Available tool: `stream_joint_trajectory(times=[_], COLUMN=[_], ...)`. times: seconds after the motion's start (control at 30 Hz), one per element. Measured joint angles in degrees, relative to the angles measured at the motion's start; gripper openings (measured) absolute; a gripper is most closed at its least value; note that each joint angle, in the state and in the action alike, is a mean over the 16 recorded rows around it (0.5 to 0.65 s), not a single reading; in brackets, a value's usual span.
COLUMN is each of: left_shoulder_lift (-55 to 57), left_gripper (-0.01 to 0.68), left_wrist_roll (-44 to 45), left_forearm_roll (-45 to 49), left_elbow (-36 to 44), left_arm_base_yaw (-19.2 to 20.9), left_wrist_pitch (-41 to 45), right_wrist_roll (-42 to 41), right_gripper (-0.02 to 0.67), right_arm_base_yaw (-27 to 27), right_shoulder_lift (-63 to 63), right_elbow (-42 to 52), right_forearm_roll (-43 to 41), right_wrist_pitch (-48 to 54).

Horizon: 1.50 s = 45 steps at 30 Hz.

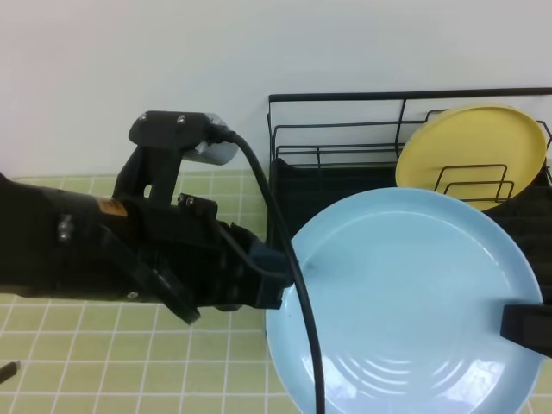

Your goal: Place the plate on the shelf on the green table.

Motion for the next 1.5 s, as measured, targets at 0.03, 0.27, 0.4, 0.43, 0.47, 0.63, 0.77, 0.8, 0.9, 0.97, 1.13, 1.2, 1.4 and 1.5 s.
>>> stream_joint_trajectory(times=[0.03,0.27,0.4,0.43,0.47,0.63,0.77,0.8,0.9,0.97,1.13,1.2,1.4,1.5], left_shoulder_lift=[0.0,-0.1,-0.2,-0.2,-0.3,-1.0,-1.9,-2.1,-2.7,-3.1,-3.6,-3.7,-3.8,-3.8], left_gripper=[0.009,0.126,0.245,0.275,0.304,0.427,0.449,0.435,0.368,0.308,0.158,0.103,0.0,0.0], left_wrist_roll=[0.7,5.8,8.6,9.2,9.8,11.2,12.0,12.2,12.8,13.2,11.6,10.3,4.9,2.0], left_forearm_roll=[-0.7,-7.6,-12.6,-13.8,-14.9,-19.3,-20.8,-20.9,-20.2,-18.7,-12.0,-8.5,1.5,5.1], left_elbow=[0.0,0.0,0.0,0.0,-0.1,-0.2,-0.5,-0.6,-0.8,-1.0,-1.3,-1.3,-1.3,-1.3], left_arm_base_yaw=[-0.1,-0.3,-0.3,-0.3,-0.3,-0.3,-0.3,-0.3,-0.3,-0.3,-0.3,-0.3,-0.2,-0.2], left_wrist_pitch=[0.0,1.0,2.0,2.2,2.4,3.3,3.7,3.7,3.7,3.7,3.5,3.1,1.4,0.5], right_wrist_roll=[-0.2,-3.5,-6.1,-6.7,-7.3,-9.9,-11.6,-12.0,-13.6,-14.9,-18.7,-20.0,-23.3,-24.3], right_gripper=[0.242,0.114,0.064,0.058,0.054,0.038,0.03,0.029,0.028,0.027,0.027,0.027,0.027,0.027], right_arm_base_yaw=[0.0,-0.1,-0.1,-0.1,-0.1,-0.1,0.0,0.0,0.0,0.0,0.0,0.2,2.3,4.1], right_shoulder_lift=[0.0,0.1,0.1,0.1,0.1,0.0,0.0,0.0,0.0,0.0,0.6,1.5,6.3,9.7], right_elbow=[0.0,0.0,0.0,0.0,0.0,-0.1,-1.0,-1.5,-3.5,-5.5,-12.5,-15.8,-24.8,-27.9], right_forearm_roll=[-0.2,-1.4,-2.7,-3.3,-4.0,-8.0,-12.3,-13.4,-16.9,-19.0,-24.8,-27.5,-37.3,-43.3], right_wrist_pitch=[-0.2,-1.8,-3.7,-4.3,-4.9,-9.0,-13.6,-14.8,-18.1,-20.4,-25.5,-26.9,-31.6,-35.1])
